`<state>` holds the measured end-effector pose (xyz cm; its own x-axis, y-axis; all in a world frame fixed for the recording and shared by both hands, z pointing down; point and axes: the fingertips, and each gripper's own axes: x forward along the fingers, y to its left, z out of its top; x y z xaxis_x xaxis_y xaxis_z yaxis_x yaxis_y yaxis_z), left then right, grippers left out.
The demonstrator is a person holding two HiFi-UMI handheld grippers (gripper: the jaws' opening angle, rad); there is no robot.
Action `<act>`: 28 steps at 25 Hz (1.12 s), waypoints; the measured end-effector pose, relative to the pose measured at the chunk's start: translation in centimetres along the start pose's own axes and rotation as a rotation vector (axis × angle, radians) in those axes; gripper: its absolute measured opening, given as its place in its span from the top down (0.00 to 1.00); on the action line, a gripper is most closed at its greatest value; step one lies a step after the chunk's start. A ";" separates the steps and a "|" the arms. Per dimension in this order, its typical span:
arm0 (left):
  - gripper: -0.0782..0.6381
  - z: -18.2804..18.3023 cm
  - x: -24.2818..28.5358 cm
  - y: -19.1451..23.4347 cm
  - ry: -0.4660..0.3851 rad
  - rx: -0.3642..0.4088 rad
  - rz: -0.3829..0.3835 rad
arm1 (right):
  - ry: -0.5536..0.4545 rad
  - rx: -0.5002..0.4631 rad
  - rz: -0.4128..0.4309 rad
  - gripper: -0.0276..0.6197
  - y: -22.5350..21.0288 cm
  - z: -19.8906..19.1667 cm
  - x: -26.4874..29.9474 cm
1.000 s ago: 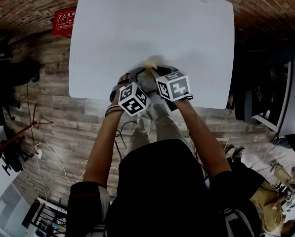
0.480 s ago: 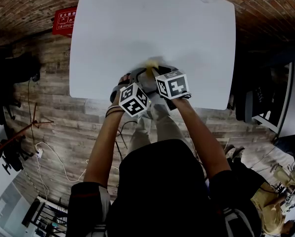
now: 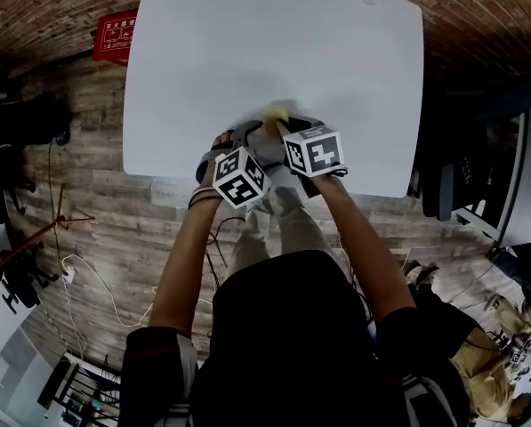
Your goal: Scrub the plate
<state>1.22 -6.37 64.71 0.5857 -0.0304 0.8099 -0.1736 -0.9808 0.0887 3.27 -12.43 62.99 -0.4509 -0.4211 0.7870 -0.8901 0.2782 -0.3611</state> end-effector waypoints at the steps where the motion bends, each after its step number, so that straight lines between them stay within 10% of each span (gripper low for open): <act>1: 0.31 0.0 0.0 0.0 -0.001 0.000 0.000 | 0.003 0.001 -0.005 0.89 -0.2 -0.1 0.0; 28: 0.31 0.0 -0.1 0.0 -0.011 -0.003 0.001 | -0.007 0.030 -0.086 0.89 -3.4 -0.5 -2.6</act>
<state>1.14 -6.40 64.66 0.5943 -0.0332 0.8036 -0.1761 -0.9803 0.0898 7.51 -11.83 62.41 -0.3734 -0.4481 0.8123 -0.9269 0.2152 -0.3074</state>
